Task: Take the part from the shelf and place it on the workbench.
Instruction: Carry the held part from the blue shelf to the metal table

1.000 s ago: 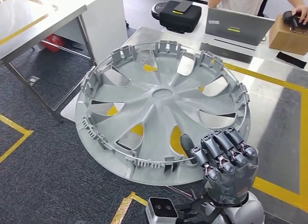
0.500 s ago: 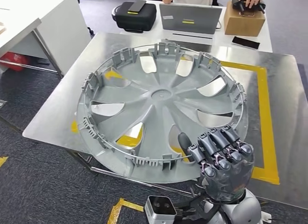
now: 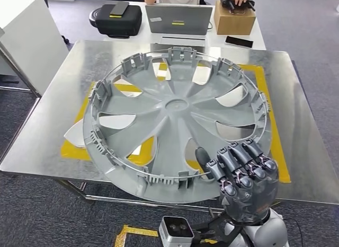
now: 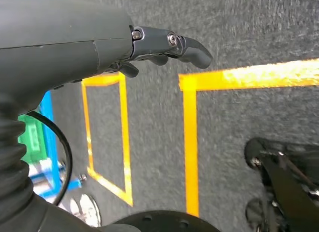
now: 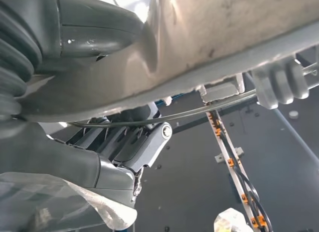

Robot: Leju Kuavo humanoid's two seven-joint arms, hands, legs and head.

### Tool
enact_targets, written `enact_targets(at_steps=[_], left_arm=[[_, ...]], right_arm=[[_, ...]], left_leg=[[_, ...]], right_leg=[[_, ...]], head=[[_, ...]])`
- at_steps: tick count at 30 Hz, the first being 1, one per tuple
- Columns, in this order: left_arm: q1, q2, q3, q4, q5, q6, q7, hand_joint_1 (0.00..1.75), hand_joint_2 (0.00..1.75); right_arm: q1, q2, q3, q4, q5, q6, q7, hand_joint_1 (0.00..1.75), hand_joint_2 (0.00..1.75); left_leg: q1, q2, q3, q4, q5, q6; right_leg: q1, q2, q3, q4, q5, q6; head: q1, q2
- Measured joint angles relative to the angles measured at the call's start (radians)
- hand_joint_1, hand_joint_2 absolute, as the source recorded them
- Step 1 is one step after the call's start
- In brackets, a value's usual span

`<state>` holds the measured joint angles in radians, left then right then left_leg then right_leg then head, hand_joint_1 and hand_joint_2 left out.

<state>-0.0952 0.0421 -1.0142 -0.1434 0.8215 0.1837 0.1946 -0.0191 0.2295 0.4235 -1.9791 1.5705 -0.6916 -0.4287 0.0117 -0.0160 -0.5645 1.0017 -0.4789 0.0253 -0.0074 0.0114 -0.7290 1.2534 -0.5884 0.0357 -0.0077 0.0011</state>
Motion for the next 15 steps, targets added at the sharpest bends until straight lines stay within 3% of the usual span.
enact_targets(at_steps=[1,2,3,5,7,11,15], left_arm=[[0.001,0.000,0.000,0.000,0.002,0.002,0.003,0.00,1.75],[0.001,-0.001,-0.001,0.000,0.003,0.003,0.006,0.00,1.75],[0.000,-0.002,-0.001,0.000,0.004,0.005,0.009,0.00,1.75],[-0.001,-0.003,-0.002,0.000,0.005,0.005,0.011,0.00,1.75],[-0.002,-0.001,-0.002,0.000,0.007,0.002,0.011,0.00,1.75],[-0.001,0.001,-0.003,0.000,0.009,-0.001,0.011,0.00,1.75],[-0.003,0.000,-0.004,0.000,0.012,-0.002,0.010,0.00,1.75]], right_arm=[[0.002,0.000,-0.001,0.003,0.000,0.000,-0.005,1.75,1.75],[0.003,0.000,-0.001,0.006,0.000,0.000,-0.011,1.75,1.75],[0.005,0.000,-0.002,0.009,0.000,0.000,-0.016,1.75,1.75],[0.006,0.000,-0.002,0.014,0.000,0.000,-0.018,1.75,1.75],[0.006,0.000,-0.002,0.020,0.000,0.000,-0.014,1.75,1.75],[0.007,0.000,-0.005,0.036,0.000,0.000,-0.001,1.75,1.75],[0.011,0.007,-0.007,0.058,0.000,0.000,-0.014,1.75,1.75]], left_leg=[[0.000,0.008,0.000,0.000,-0.001,0.000],[0.000,0.013,0.000,0.001,-0.001,-0.001],[0.001,0.017,0.000,0.001,-0.002,-0.003],[0.000,0.020,0.000,0.008,-0.007,-0.011],[-0.003,0.020,-0.003,0.016,-0.013,-0.019],[-0.005,0.020,-0.001,0.015,-0.011,-0.003],[-0.003,0.020,0.003,0.007,-0.007,-0.006]], right_leg=[[-0.002,-0.003,-0.015,0.034,-0.007,0.004],[-0.005,-0.005,-0.012,0.031,0.004,0.006],[-0.008,-0.007,0.012,-0.011,0.031,0.008],[-0.010,-0.014,0.090,-0.147,0.082,0.010],[-0.010,-0.018,0.138,-0.227,0.097,0.004],[-0.009,-0.013,0.143,-0.234,0.096,-0.001],[-0.004,-0.013,0.143,-0.234,0.094,-0.011]], head=[[0.000,0.000],[0.000,0.000],[0.000,0.000],[0.001,0.000],[0.000,0.000],[-0.004,0.000],[-0.004,0.000]])
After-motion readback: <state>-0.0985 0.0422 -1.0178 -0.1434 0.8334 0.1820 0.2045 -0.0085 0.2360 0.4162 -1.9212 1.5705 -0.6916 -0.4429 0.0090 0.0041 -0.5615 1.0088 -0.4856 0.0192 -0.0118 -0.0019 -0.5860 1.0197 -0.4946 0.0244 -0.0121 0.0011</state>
